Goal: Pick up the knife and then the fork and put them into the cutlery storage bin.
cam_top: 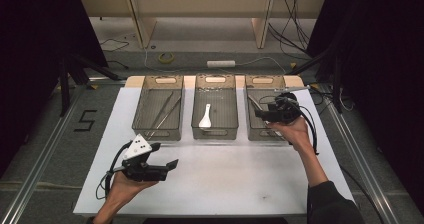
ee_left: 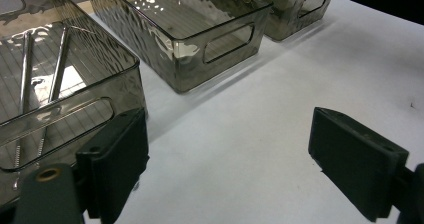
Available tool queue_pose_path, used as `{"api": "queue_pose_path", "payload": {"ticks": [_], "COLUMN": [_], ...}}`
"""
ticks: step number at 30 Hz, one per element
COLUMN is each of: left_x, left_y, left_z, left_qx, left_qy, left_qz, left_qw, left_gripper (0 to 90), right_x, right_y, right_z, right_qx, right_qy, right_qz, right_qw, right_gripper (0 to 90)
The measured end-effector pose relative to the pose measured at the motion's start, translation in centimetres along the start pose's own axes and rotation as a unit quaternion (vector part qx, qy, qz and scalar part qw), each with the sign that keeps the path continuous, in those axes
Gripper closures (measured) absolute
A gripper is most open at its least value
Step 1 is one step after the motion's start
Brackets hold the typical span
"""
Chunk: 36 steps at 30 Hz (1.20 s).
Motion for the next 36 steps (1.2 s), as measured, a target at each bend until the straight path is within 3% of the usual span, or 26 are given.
{"api": "queue_pose_path", "payload": {"ticks": [12,19,36], "left_x": [0.1,-0.1,0.0], "left_y": [0.1,0.3,0.1], "left_z": [0.0,0.2,-0.1], "left_qx": [-0.001,0.0,-0.009], "left_qy": [-0.001,-0.003,-0.013], "left_qz": [-0.003,-0.001,-0.013], "left_qw": [1.0,1.0,0.9998], "left_gripper": [15.7,15.6,15.5], "right_x": [4.0,5.8,7.0], "right_y": [-1.9,-3.2,-7.2], "right_z": [-3.6,-5.0,-7.7], "right_qx": [-0.057,-0.072,-0.108], "right_qy": [0.033,0.057,0.086], "right_qz": [-0.019,-0.026,-0.023], "right_qw": [0.9977,0.9954,0.9902], "right_gripper": [31.0,28.5,25.5]}}
Point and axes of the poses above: each handheld gripper's, and its own axes: z roughly forward along the jaws, y roughly out of its top, x roughly to its left, the point moved 6 cm from there along z, roughly forward along the jaws, and after that the axes turned 12 degrees about -y, right-handed, at the moved point
